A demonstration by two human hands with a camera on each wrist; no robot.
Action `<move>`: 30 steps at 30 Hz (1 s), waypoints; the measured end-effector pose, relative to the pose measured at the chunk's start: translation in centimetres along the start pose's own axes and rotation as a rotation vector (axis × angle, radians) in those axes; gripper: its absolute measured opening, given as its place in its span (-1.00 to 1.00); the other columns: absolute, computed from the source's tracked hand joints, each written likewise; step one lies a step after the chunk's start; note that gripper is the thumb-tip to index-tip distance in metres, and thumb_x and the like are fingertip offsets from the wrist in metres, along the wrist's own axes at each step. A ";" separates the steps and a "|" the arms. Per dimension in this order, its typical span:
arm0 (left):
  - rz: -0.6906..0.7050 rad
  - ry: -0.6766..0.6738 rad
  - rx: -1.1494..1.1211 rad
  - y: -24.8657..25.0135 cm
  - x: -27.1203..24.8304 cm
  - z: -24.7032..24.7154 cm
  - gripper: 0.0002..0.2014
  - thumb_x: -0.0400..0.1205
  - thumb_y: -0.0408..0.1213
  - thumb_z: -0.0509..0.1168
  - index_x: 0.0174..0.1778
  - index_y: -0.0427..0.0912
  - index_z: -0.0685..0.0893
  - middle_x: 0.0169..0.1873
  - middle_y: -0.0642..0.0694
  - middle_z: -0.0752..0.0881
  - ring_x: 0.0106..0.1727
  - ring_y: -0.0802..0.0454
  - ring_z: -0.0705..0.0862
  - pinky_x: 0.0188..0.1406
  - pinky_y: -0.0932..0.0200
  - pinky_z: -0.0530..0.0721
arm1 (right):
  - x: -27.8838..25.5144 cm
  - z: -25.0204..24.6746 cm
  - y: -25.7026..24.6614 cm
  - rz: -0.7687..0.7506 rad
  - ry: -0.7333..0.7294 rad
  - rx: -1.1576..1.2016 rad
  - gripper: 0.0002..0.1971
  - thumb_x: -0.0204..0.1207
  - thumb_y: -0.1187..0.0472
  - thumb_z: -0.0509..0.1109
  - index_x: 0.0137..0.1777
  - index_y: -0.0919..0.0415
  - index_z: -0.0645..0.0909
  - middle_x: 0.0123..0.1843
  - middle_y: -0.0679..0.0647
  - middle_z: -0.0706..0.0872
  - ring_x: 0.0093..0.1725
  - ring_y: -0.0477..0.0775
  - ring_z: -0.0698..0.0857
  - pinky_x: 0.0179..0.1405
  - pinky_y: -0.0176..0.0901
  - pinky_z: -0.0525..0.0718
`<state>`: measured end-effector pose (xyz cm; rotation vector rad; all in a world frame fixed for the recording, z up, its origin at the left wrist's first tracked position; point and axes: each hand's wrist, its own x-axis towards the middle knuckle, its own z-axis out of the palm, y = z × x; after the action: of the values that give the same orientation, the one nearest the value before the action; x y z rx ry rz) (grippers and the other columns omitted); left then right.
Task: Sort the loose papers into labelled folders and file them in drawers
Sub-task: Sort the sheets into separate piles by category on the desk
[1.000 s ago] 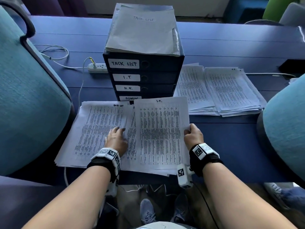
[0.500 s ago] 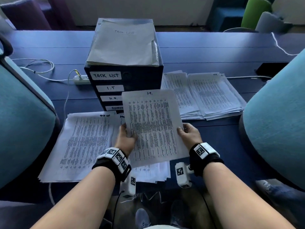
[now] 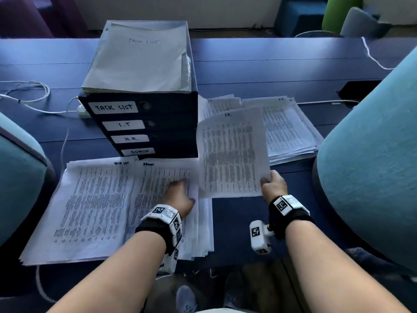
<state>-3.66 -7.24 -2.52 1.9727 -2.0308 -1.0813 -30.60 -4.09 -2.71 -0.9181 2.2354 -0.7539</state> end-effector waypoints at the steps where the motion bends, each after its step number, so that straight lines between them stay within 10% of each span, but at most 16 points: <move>1: -0.011 -0.036 0.076 0.0 0.2 0.4 -0.27 0.56 -0.28 0.40 0.65 -0.11 0.27 0.54 -0.23 0.39 0.43 -0.20 0.52 0.41 0.05 0.52 | 0.7 -0.4 0.0 0.010 0.017 0.015 -0.93 0.52 0.40 0.21 -0.05 0.35 0.50 -0.21 0.21 0.61 -0.20 0.22 0.60 -0.28 -0.03 0.58; 7: -0.127 -0.189 0.303 0.3 1.1 2.7 -0.23 0.52 -0.36 0.41 0.63 -0.11 0.22 0.67 -0.22 0.04 0.64 -0.41 0.14 0.53 -0.21 0.43 | 4.4 -2.0 -1.1 -0.003 0.030 0.038 -0.79 0.57 0.44 0.12 0.14 0.36 0.50 -0.06 0.20 0.61 -0.11 0.18 0.56 -0.21 -0.08 0.50; 15: -0.150 -0.174 0.429 1.6 1.4 2.9 -0.41 0.51 -0.43 0.35 0.46 -0.26 0.31 0.55 -0.36 0.20 0.51 -0.48 0.29 0.45 -0.19 0.48 | 7.3 -1.6 -3.9 -0.070 -0.102 -0.040 -0.73 0.65 0.42 0.11 0.30 0.23 0.44 0.03 0.13 0.60 -0.03 0.16 0.60 -0.15 -0.12 0.49; 20: -0.172 -0.169 0.426 1.6 1.6 3.3 -0.33 0.48 -0.44 0.40 0.48 -0.26 0.28 0.62 -0.34 0.11 0.58 -0.51 0.19 0.49 -0.22 0.45 | 8.2 0.1 -3.1 -0.017 -0.285 -0.069 -0.45 0.63 0.34 0.26 0.53 0.01 0.16 0.14 0.16 0.61 -0.25 0.14 0.67 -0.48 -0.10 0.63; 23: -0.170 -0.174 0.433 1.6 1.6 3.4 -0.31 0.47 -0.40 0.45 0.47 -0.26 0.27 0.60 -0.35 0.15 0.58 -0.52 0.19 0.52 -0.24 0.42 | 8.2 0.6 -2.5 -0.065 -0.194 -0.141 -0.31 0.60 0.38 0.26 0.63 -0.09 0.09 0.30 0.18 0.64 -0.11 0.18 0.69 -0.16 -0.11 0.68; 26: -0.177 -0.171 0.410 1.5 1.5 3.5 -0.30 0.48 -0.41 0.46 0.48 -0.24 0.26 0.61 -0.33 0.14 0.60 -0.51 0.15 0.51 -0.23 0.43 | 8.3 0.9 -2.2 -0.119 -0.131 -0.087 -0.25 0.55 0.52 0.18 0.62 -0.13 0.11 0.48 0.14 0.52 -0.14 0.05 0.67 -0.29 -0.24 0.62; 30: -0.174 -0.151 0.374 1.3 1.5 3.7 -0.32 0.48 -0.46 0.43 0.49 -0.23 0.27 0.62 -0.30 0.12 0.63 -0.49 0.10 0.51 -0.23 0.43 | 8.4 1.8 -2.2 -0.239 -0.057 0.103 -0.22 0.46 0.54 0.26 0.57 -0.14 0.22 0.45 0.14 0.40 0.30 0.10 0.55 0.17 -0.23 0.58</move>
<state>-6.96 -7.23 -5.09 2.3476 -2.3194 -0.9627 -33.33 -12.23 -4.98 -1.1542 2.0399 -0.9283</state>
